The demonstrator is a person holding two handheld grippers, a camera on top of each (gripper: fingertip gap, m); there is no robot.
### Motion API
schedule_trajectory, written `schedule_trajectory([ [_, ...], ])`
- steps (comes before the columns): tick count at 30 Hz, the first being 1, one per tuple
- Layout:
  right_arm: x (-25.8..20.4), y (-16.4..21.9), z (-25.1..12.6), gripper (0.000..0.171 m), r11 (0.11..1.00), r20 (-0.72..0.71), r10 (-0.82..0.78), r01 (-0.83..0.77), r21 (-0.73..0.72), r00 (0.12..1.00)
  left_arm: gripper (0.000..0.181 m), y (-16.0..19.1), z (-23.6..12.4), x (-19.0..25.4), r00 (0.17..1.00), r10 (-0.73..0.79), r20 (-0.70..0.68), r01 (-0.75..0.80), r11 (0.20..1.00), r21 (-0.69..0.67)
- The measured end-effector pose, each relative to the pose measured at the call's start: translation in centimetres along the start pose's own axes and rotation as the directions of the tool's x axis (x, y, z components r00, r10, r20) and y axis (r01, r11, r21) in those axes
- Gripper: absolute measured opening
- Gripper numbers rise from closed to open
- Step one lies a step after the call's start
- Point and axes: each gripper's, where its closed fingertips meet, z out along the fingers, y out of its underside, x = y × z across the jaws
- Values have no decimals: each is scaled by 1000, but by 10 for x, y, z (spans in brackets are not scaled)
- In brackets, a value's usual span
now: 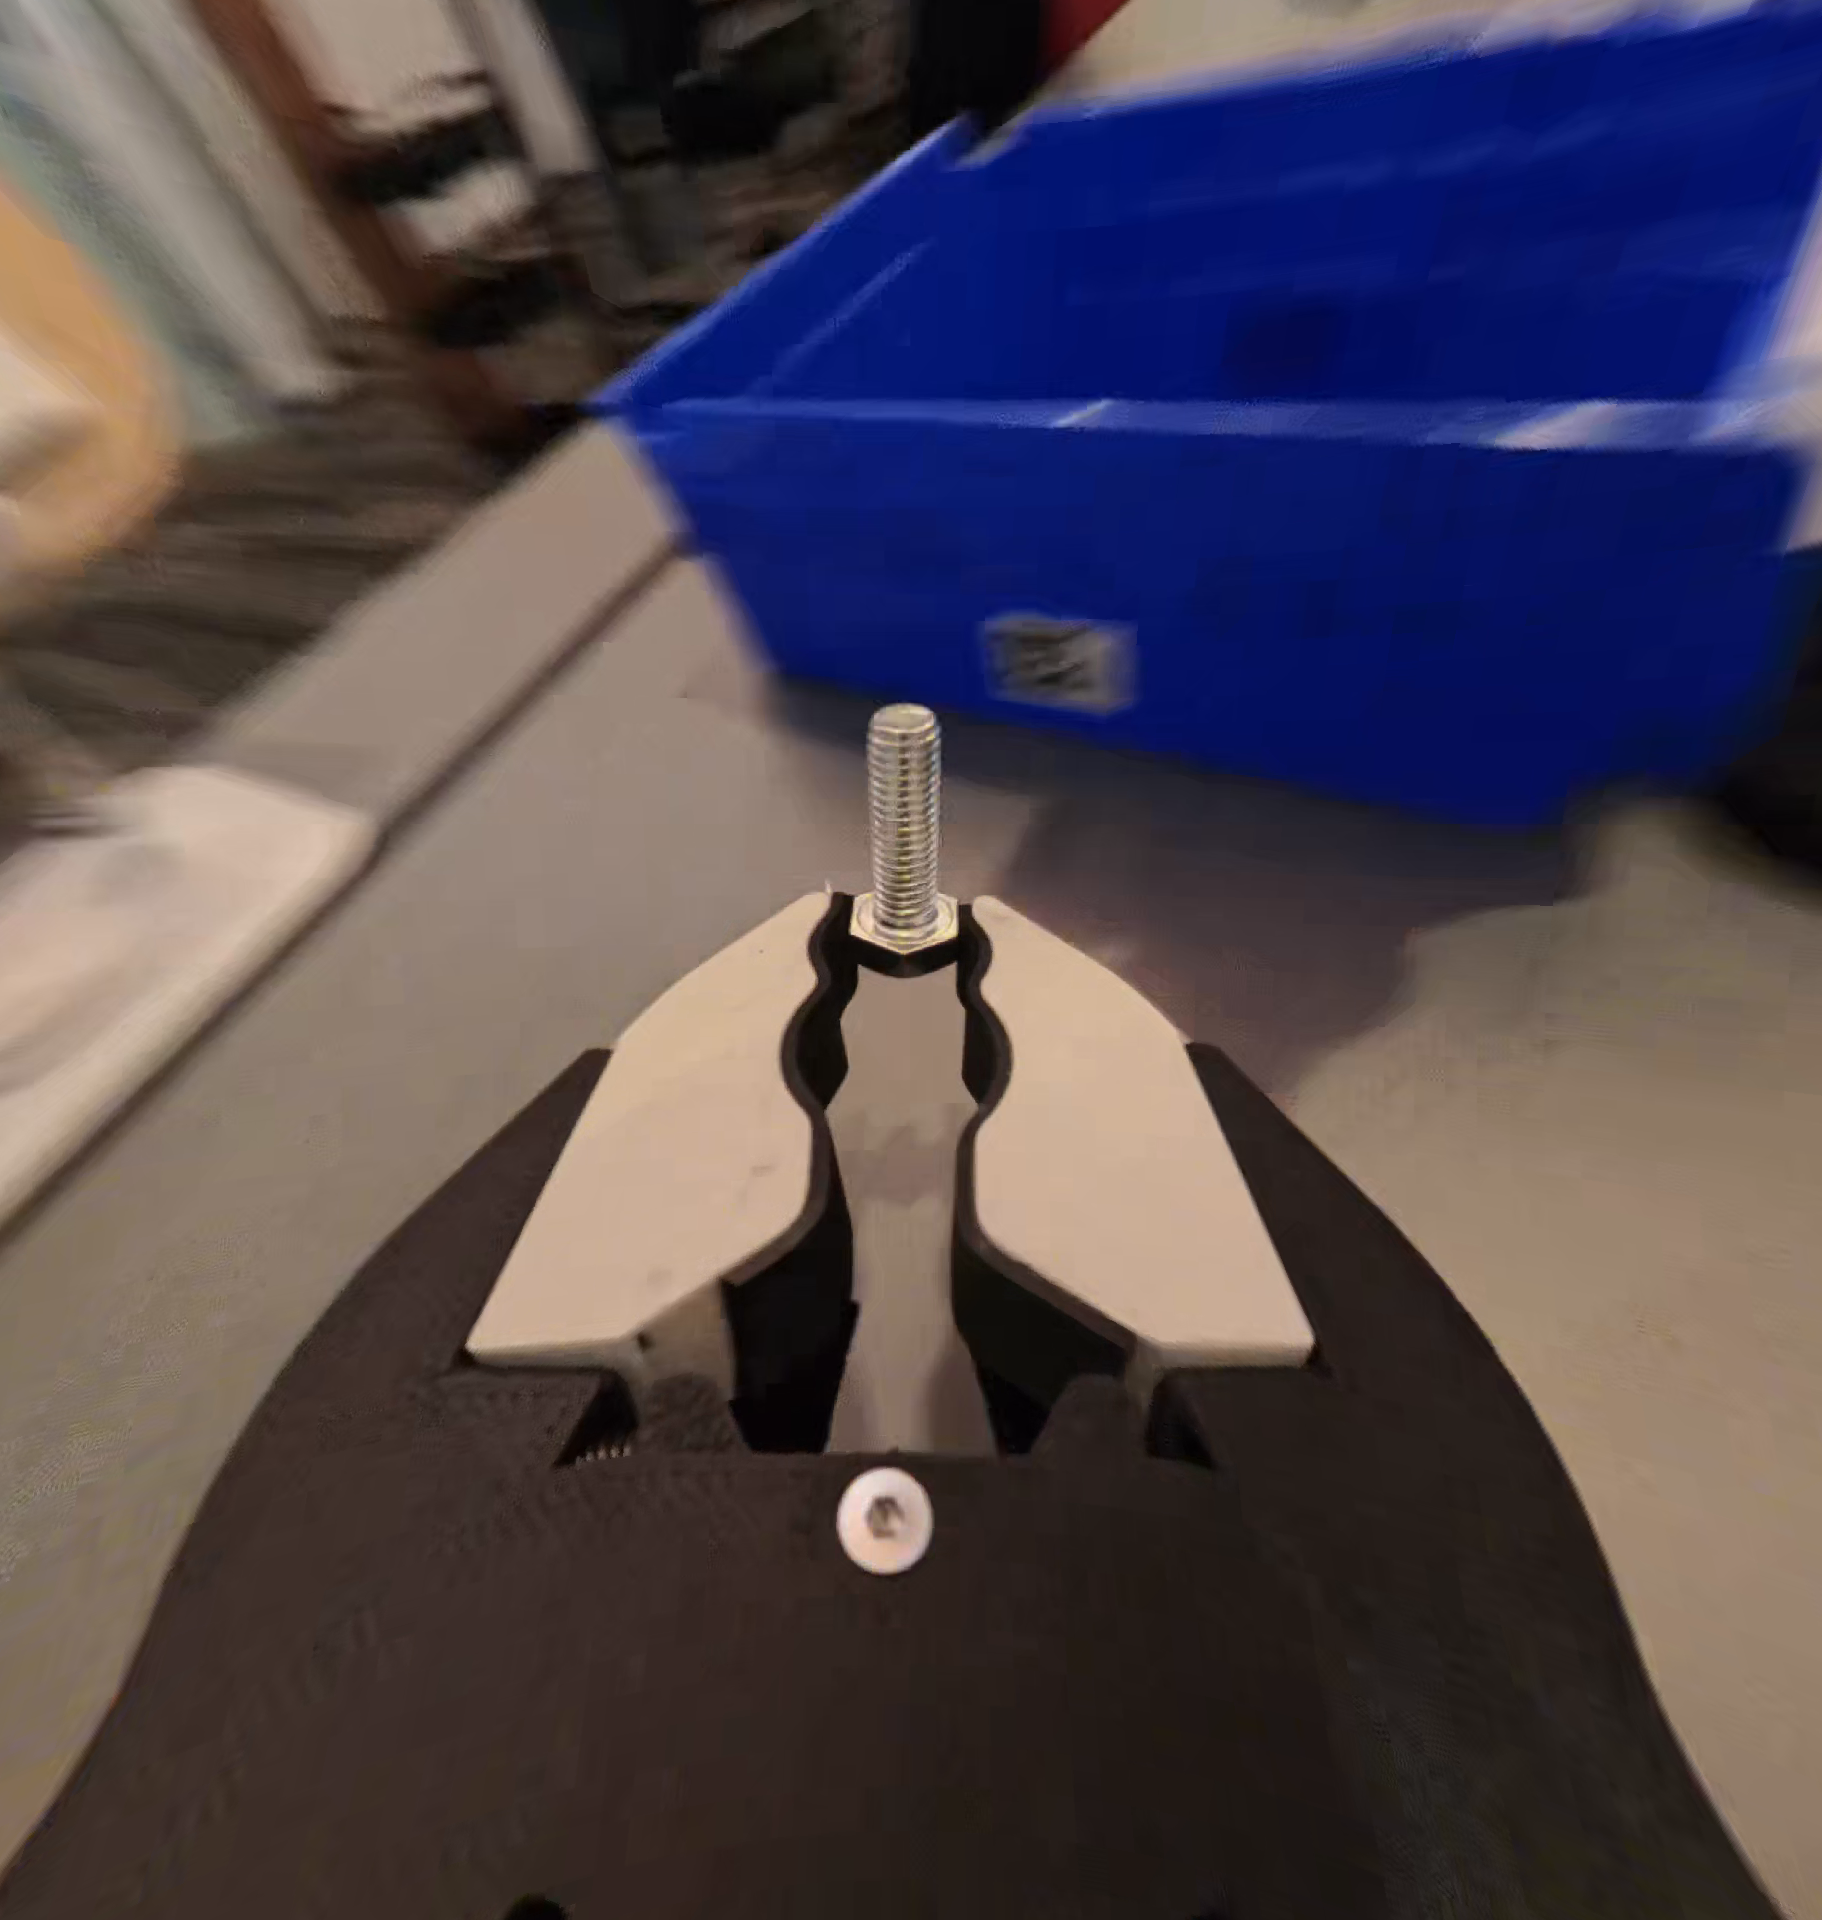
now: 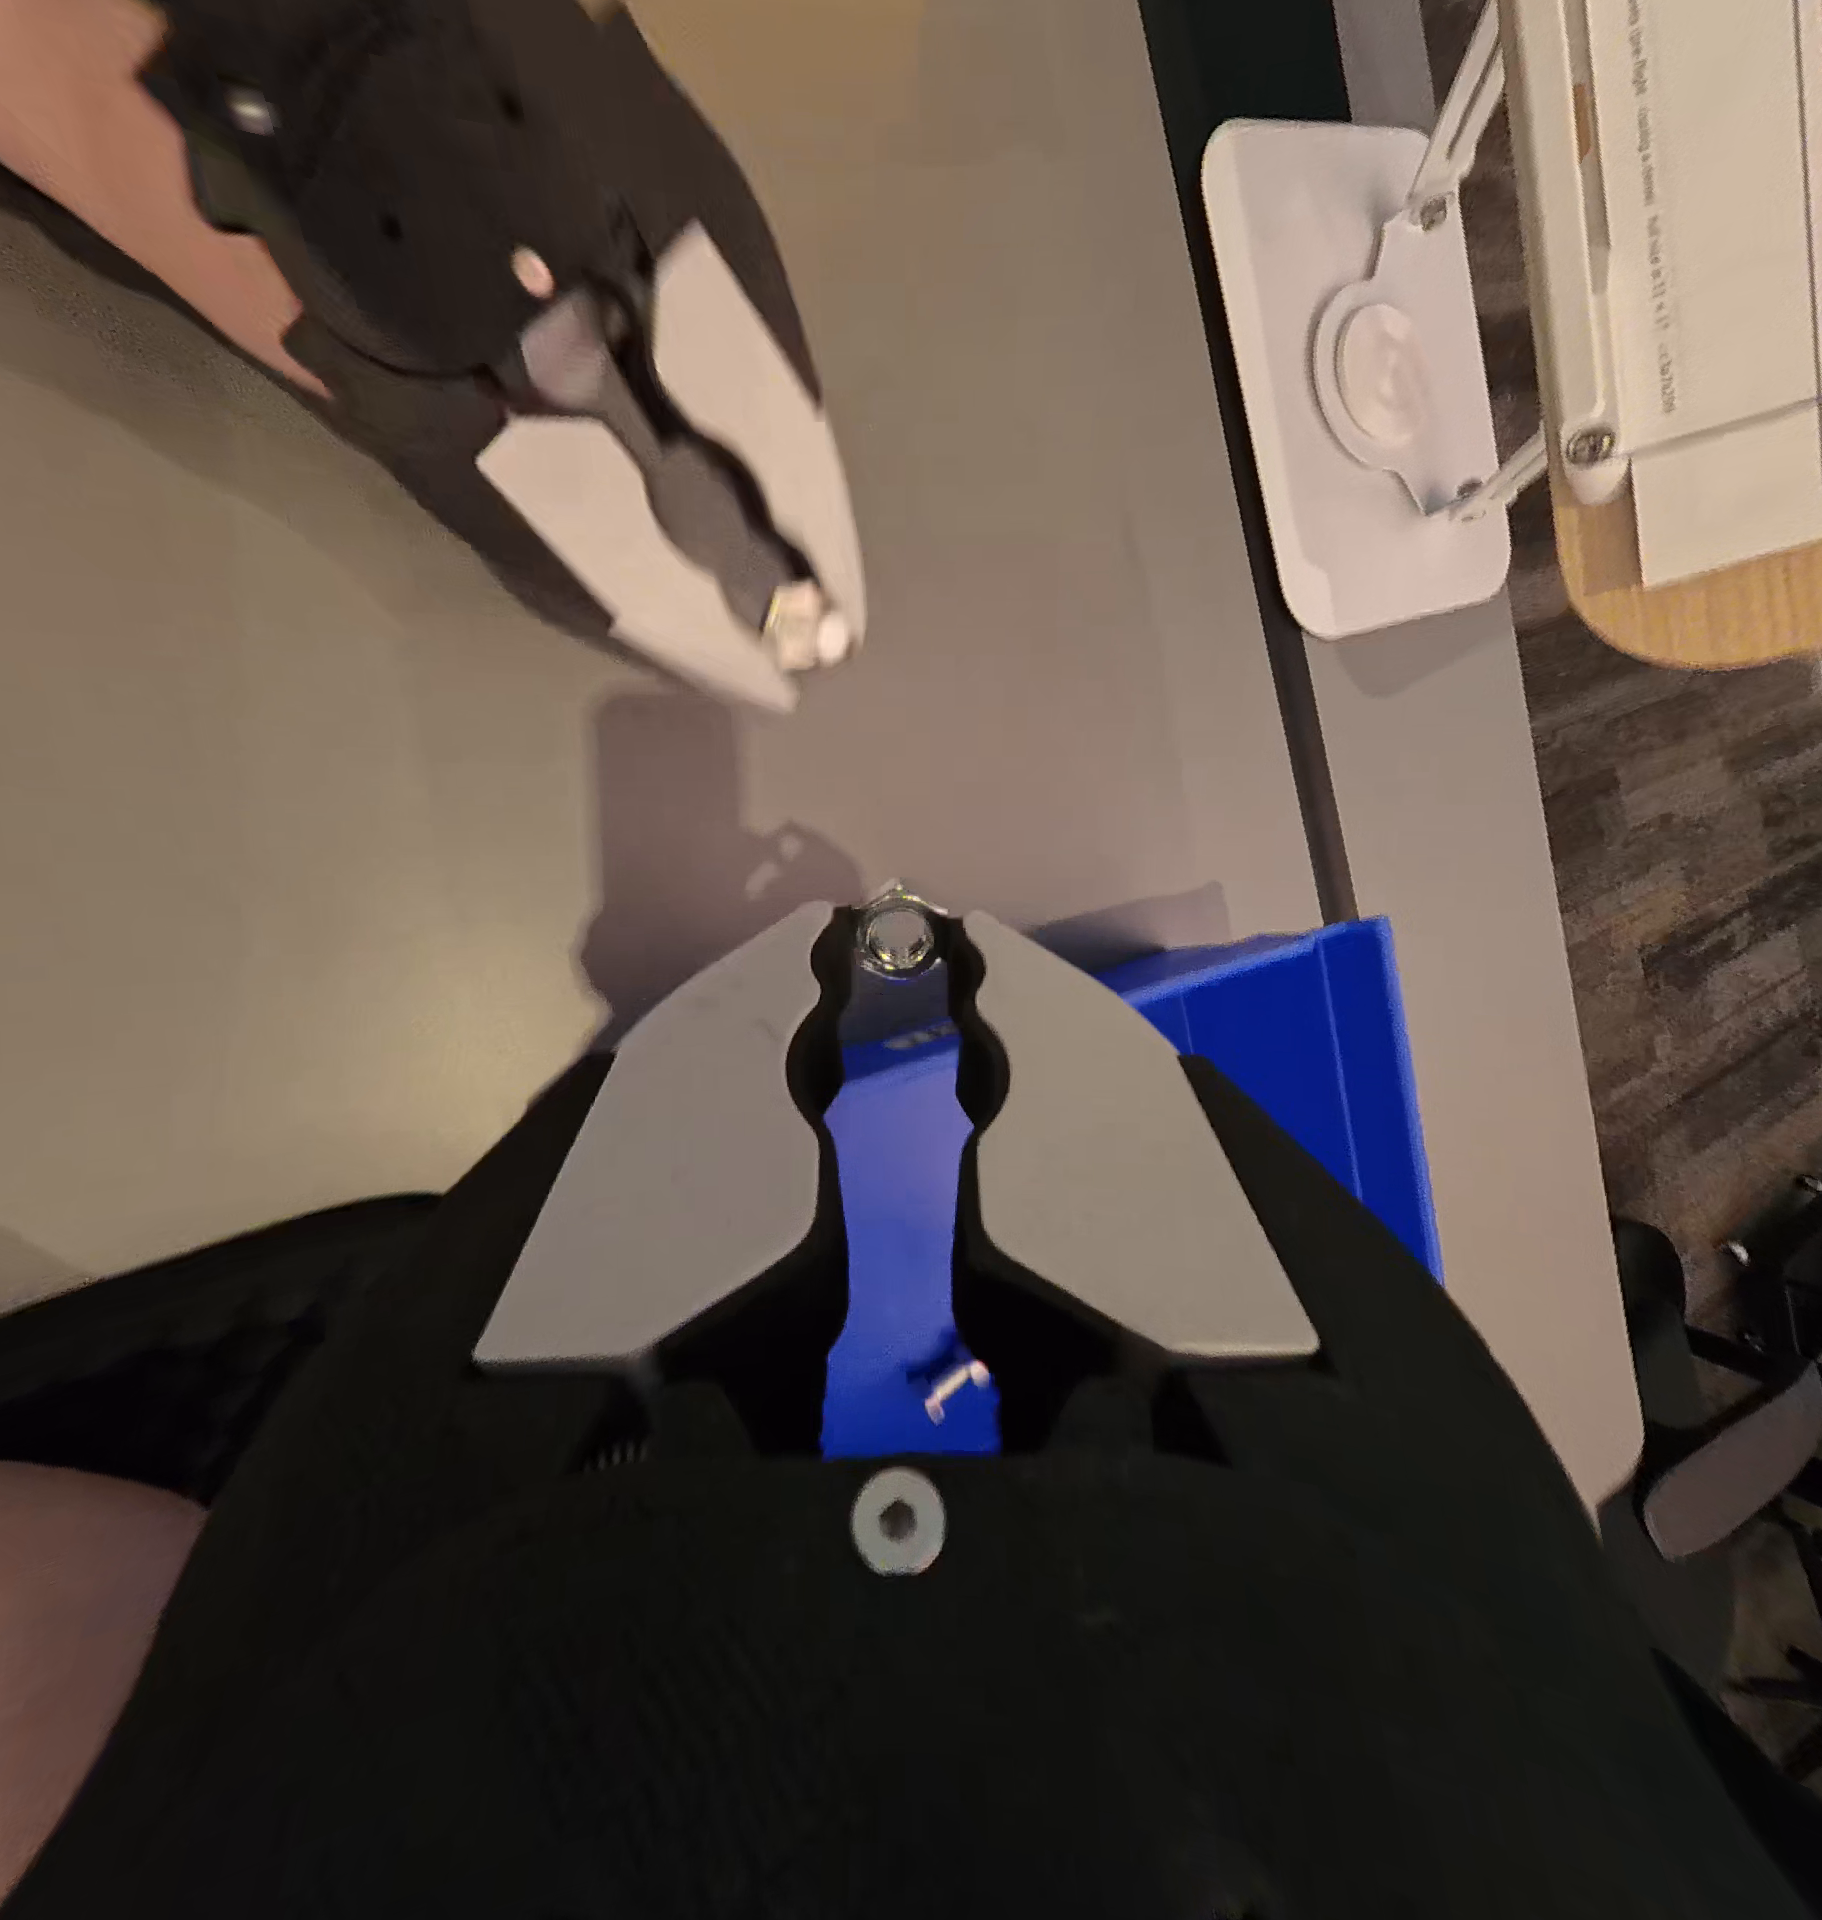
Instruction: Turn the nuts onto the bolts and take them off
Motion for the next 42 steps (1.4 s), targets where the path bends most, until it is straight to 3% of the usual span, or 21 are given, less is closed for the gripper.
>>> schedule_trajectory([
  [1,-3,-9,0,18,999,18,-1,0,39,1000,18,-9,-2,19,979,-102,-174,113,992,59],
  [3,-9,-28,0,18,992,66,3,-11,122,998,18,-21,-8,36,914,-182,-363,235,966,109],
  [6,-18,-48,1,18,981,131,3,-29,194,991,18,-22,-10,43,899,-151,-411,216,969,117],
  [9,-33,-45,8,18,987,189,-52,21,160,981,18,-20,-11,51,899,-98,-426,167,978,128],
  [15,-53,-21,29,19,991,257,-130,136,-7,958,18,-15,-8,55,939,78,-335,-31,989,144],
  [18,-55,-11,36,19,981,257,-152,176,-74,954,18,-18,-9,57,943,99,-318,-49,986,161],
  [32,-58,-14,31,19,932,189,-355,361,2,916,18,-23,-12,53,958,190,-215,-155,973,169],
  [42,-56,-18,34,19,929,171,-367,368,24,914,18,-21,-11,44,961,232,-151,-210,967,146],
])
